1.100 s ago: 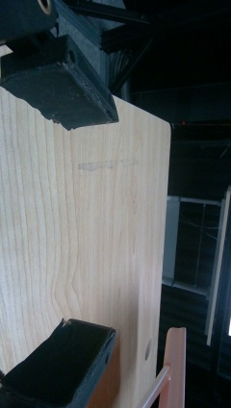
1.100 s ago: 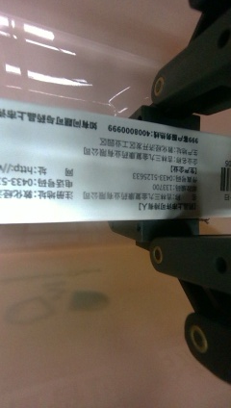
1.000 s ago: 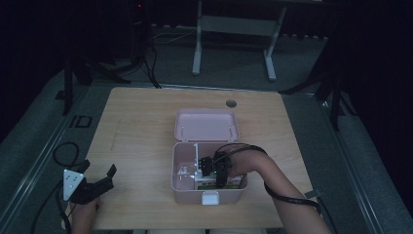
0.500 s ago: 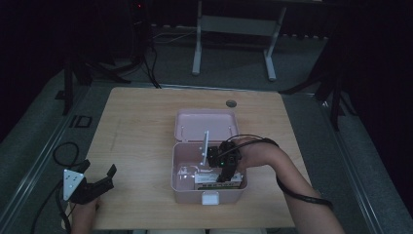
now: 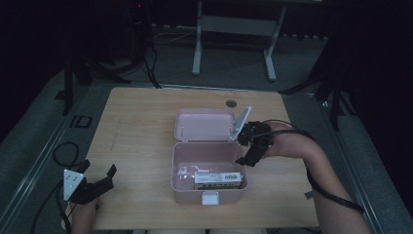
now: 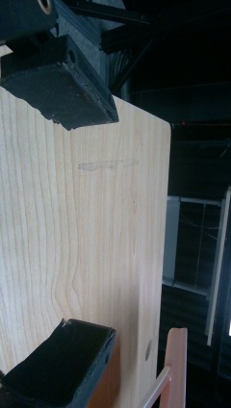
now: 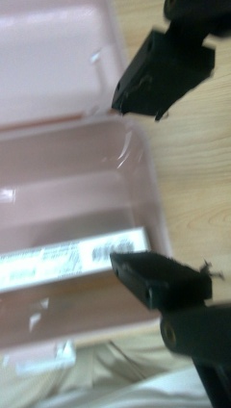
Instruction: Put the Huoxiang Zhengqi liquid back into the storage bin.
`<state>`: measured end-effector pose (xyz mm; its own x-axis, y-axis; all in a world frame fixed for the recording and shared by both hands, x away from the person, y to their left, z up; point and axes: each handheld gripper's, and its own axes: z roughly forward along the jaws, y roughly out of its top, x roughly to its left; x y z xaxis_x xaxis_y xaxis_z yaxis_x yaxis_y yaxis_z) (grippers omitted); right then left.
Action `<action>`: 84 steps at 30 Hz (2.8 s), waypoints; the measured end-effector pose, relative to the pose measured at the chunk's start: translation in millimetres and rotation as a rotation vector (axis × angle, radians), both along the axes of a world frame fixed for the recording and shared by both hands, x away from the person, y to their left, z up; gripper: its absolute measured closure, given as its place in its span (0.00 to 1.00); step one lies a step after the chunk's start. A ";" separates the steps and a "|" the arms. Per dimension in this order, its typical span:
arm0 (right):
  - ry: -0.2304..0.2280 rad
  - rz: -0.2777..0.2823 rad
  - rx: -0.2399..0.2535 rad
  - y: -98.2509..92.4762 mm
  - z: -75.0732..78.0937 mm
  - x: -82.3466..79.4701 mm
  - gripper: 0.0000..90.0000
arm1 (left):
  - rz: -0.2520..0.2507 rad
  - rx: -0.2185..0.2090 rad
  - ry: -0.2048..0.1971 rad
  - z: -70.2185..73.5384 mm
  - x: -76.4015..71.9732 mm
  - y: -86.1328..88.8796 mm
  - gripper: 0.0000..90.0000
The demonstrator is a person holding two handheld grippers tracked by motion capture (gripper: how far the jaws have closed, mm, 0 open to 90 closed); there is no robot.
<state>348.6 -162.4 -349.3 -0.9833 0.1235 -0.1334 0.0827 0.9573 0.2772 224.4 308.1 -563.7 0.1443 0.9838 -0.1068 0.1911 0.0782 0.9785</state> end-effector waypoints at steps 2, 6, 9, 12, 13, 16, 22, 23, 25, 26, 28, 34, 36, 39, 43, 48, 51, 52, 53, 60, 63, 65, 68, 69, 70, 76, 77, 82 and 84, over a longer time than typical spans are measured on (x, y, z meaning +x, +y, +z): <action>-0.030 -0.037 0.028 -13.4 -2.9 5.8 0.16 | 0.000 0.002 0.000 0.0 0.0 0.1 0.03; -0.060 -0.081 0.070 -35.5 -12.7 13.2 0.12 | 0.000 0.003 0.001 0.0 0.1 0.1 0.03; -0.097 -0.135 0.106 -49.7 -23.1 19.2 0.12 | 0.000 0.001 0.001 0.0 0.0 -0.1 0.03; -0.172 -0.203 0.148 -63.5 -43.7 26.1 0.12 | 0.000 0.002 0.001 0.0 0.0 -0.1 0.03; -0.172 -0.203 0.148 -63.5 -43.7 26.1 0.12 | 0.000 0.001 0.002 0.0 0.1 -0.1 0.03; -0.232 -0.261 0.155 -71.0 -61.2 32.1 0.12 | 0.000 0.001 0.001 0.0 -0.1 0.1 0.03; -0.338 -0.450 0.248 -86.9 -108.1 37.0 0.12 | 0.000 -0.004 0.000 -0.1 0.0 0.2 0.03; -0.346 -0.469 0.253 -88.6 -116.3 36.4 0.12 | 0.000 -0.004 -0.001 -0.1 -0.1 0.2 0.03; -0.400 -0.546 0.288 -93.6 -140.0 32.6 0.12 | 0.000 -0.003 0.000 -0.1 -0.2 0.3 0.03; -0.400 -0.546 0.288 -93.6 -140.0 32.6 0.12 | -0.001 -0.004 0.000 0.0 -0.1 0.4 0.03; -0.419 -0.581 0.309 -96.3 -153.9 29.8 0.12 | 0.000 -0.005 0.000 -0.1 -0.2 0.4 0.03; -0.424 -0.666 0.436 -105.7 -181.6 19.3 0.12 | 0.000 -0.008 0.000 -0.1 -0.1 0.5 0.03; -0.437 -0.686 0.460 -109.2 -188.6 16.3 0.12 | 0.000 -0.008 0.000 -0.1 -0.1 0.6 0.03; -0.479 -0.713 0.466 -115.8 -195.3 12.4 0.12 | 0.000 -0.008 0.000 -0.1 -0.1 0.6 0.03; -0.510 -0.762 0.490 -128.2 -197.7 9.0 0.12 | 0.000 -0.009 0.000 -0.1 -0.1 0.6 0.03; -0.509 -0.809 0.510 -143.6 -202.1 5.7 0.12 | 0.000 -0.009 0.000 -0.1 0.0 0.6 0.03; -0.506 -0.828 0.516 -151.7 -205.4 3.7 0.12 | 0.001 -0.008 0.000 -0.1 -0.1 0.4 0.03; -0.499 -0.847 0.529 -156.8 -205.4 2.7 0.12 | 0.002 -0.007 0.000 -0.1 -0.1 0.4 0.03; -0.499 -0.847 0.529 -156.8 -205.4 2.7 0.12 | 0.001 -0.006 0.000 -0.1 -0.1 0.3 0.03; -0.460 -0.934 0.614 -178.0 -202.1 -0.1 0.12 | 0.001 -0.005 0.000 -0.1 0.0 0.4 0.03; -0.427 -0.964 0.646 -186.4 -202.4 1.1 0.12 | 0.001 -0.004 0.000 0.0 0.0 0.2 0.03; -0.381 -0.981 0.688 -193.3 -202.8 1.3 0.12 | 0.001 -0.001 0.001 0.0 -0.1 0.2 0.03; -0.355 -0.988 0.710 -197.6 -202.5 1.8 0.12 | 0.001 -0.002 0.002 0.0 0.0 0.2 0.03; -0.346 -0.993 0.723 -199.9 -202.3 2.0 0.12 | 0.002 -0.003 0.001 0.0 0.0 0.2 0.03; -0.337 -0.999 0.735 -202.1 -202.1 1.9 0.12 | 0.001 -0.001 0.002 0.0 0.0 0.2 0.03; -0.322 -1.027 0.769 -210.8 -201.1 2.4 0.12 | 0.000 0.000 0.002 0.0 0.0 0.1 0.03; -0.325 -1.027 0.770 -211.7 -201.2 2.5 0.12 | 0.000 0.000 0.002 0.0 0.0 0.2 0.03; -0.330 -1.035 0.795 -216.5 -201.3 1.0 0.12 | -0.001 -0.003 0.001 0.0 0.0 0.2 0.03; -0.324 -1.037 0.803 -217.7 -201.1 0.8 0.12 | -0.001 -0.001 0.002 0.0 0.0 0.2 0.03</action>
<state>349.4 -380.1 -550.4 -0.3285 0.9369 0.1198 0.4874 0.0595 0.8712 224.4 308.4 -563.7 0.1452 0.9835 -0.1084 0.1926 0.0793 0.9781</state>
